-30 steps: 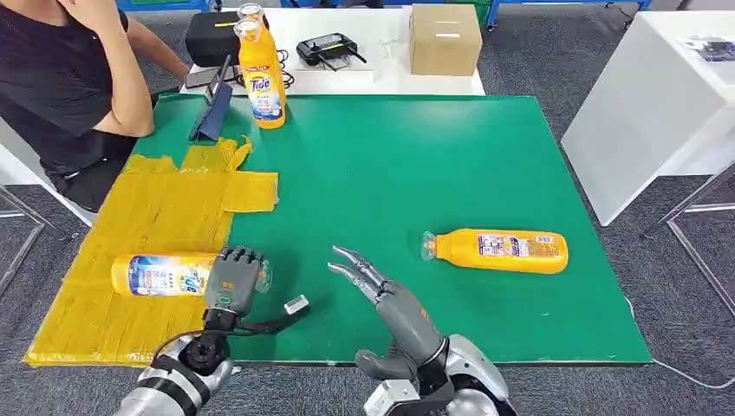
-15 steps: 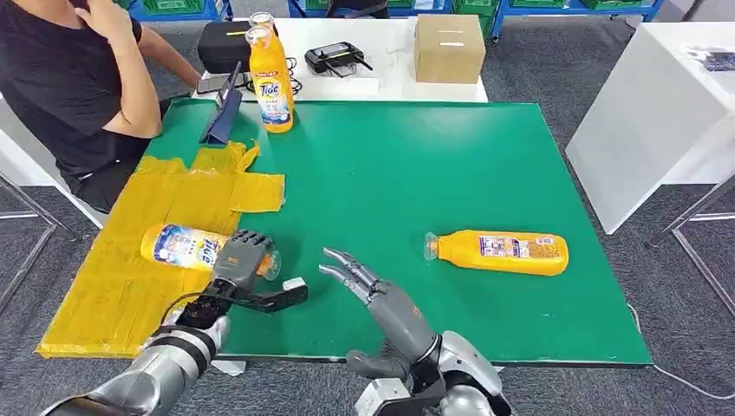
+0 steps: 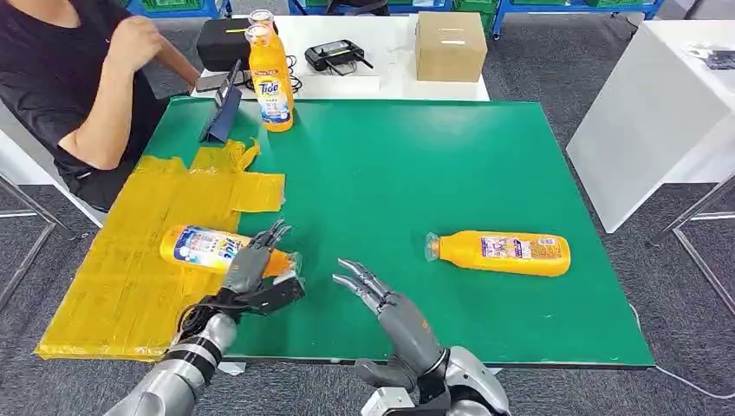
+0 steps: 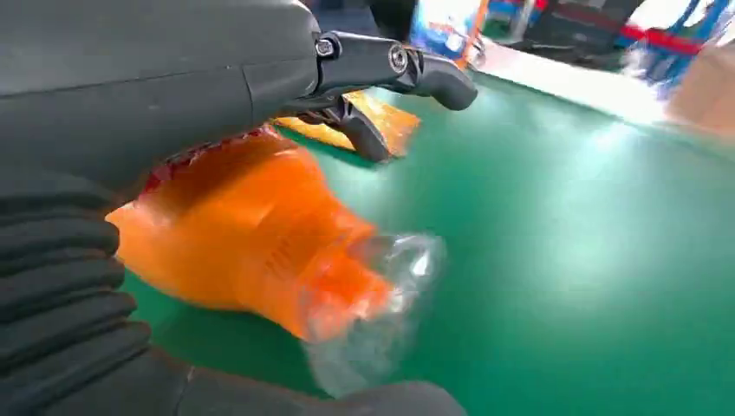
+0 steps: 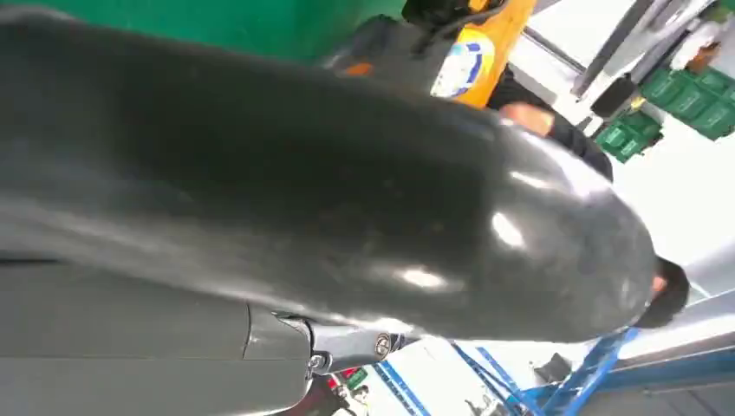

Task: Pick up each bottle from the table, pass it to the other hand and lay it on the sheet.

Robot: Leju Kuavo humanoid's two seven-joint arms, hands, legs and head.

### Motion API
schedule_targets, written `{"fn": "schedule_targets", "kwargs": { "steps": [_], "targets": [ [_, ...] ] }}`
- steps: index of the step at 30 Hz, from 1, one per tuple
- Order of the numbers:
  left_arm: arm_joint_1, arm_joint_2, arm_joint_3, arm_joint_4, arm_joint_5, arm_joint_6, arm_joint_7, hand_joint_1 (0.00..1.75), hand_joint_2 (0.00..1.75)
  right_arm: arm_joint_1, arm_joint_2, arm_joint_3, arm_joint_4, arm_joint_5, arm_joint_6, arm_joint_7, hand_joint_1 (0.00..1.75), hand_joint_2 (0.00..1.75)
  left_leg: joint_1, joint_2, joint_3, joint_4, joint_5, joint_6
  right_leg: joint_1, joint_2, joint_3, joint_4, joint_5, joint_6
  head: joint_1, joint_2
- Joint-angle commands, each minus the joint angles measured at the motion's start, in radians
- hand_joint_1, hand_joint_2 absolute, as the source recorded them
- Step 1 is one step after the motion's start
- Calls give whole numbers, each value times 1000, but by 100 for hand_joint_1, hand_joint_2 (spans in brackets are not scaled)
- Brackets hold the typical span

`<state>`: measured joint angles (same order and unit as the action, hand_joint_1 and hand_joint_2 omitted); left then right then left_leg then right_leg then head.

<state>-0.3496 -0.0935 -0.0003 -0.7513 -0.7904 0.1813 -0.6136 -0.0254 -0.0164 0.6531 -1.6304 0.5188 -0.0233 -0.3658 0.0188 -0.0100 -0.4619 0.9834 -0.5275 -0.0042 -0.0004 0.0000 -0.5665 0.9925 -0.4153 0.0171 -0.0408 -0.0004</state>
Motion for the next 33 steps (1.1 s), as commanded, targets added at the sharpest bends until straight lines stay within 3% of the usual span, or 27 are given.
{"fn": "schedule_targets", "kwargs": {
  "steps": [1, 3, 4, 7, 11, 15, 21, 25, 28, 33],
  "targets": [
    [184, -116, 204, -700, 651, -430, 103, 0, 0, 75, 21, -99, 10, 153, -66, 28, 0, 0, 1, -1, -7, 3, 0, 1, 1, -2, -7, 1, 0, 1, 0, 0],
    [219, -98, 228, -744, 769, -505, 124, 0, 0, 82, 31, -135, 22, 194, -100, 30, 0, 0, 1, 4, -11, 2, -1, 1, 1, 3, -13, 0, 1, 1, 0, 0],
    [245, -87, 240, -775, 815, -552, 76, 0, 0, 89, 34, -173, 32, 184, -110, 14, 0, 0, 1, 9, -9, -1, -1, 1, 1, 7, -13, -1, 2, 1, 0, 0],
    [305, -86, 244, -851, 776, -570, 26, 0, 0, 132, 92, -363, 3, 19, -107, -55, 0, 0, 1, 9, -8, -2, -1, 1, 0, 8, -11, -1, 1, 1, 0, 0],
    [360, -111, 161, -947, 683, -559, 5, 0, 0, 170, 115, -503, -75, -32, -67, -104, 0, 0, 0, 5, -10, -1, -2, 1, 0, 4, -14, -1, 0, 2, 0, 0],
    [370, -98, 45, -967, 614, -508, 38, 0, 0, 196, 113, -509, -107, 19, -38, -100, 0, 0, 0, 3, -13, 0, -1, 1, 0, 3, -15, -1, 0, 3, 1, 0],
    [353, -98, 4, -954, 614, -480, 41, 0, 0, 182, 98, -510, -112, 40, -53, -88, 0, 0, -1, 5, -13, -2, -1, 1, -1, 4, -14, -2, 1, 1, 0, 0],
    [342, -80, -17, -938, 633, -444, 46, 0, 0, 161, 13, -611, -118, 63, -73, -43, 0, 0, -2, 4, -14, -1, -1, 1, -1, 3, -16, -1, 1, 2, 0, 0],
    [344, -78, -7, -916, 644, -444, 38, 0, 0, 150, -30, -715, -85, -25, 15, -23, 0, 0, -2, 3, -13, -2, -1, 2, -1, 3, -14, -3, 1, 2, 0, 0],
    [345, -79, -4, -912, 646, -446, 34, 0, 0, 151, -15, -731, -82, -21, 32, -37, 0, 0, -2, 5, -12, -3, -1, 2, -1, 5, -14, -3, 1, 2, 0, 0]
  ]
}}
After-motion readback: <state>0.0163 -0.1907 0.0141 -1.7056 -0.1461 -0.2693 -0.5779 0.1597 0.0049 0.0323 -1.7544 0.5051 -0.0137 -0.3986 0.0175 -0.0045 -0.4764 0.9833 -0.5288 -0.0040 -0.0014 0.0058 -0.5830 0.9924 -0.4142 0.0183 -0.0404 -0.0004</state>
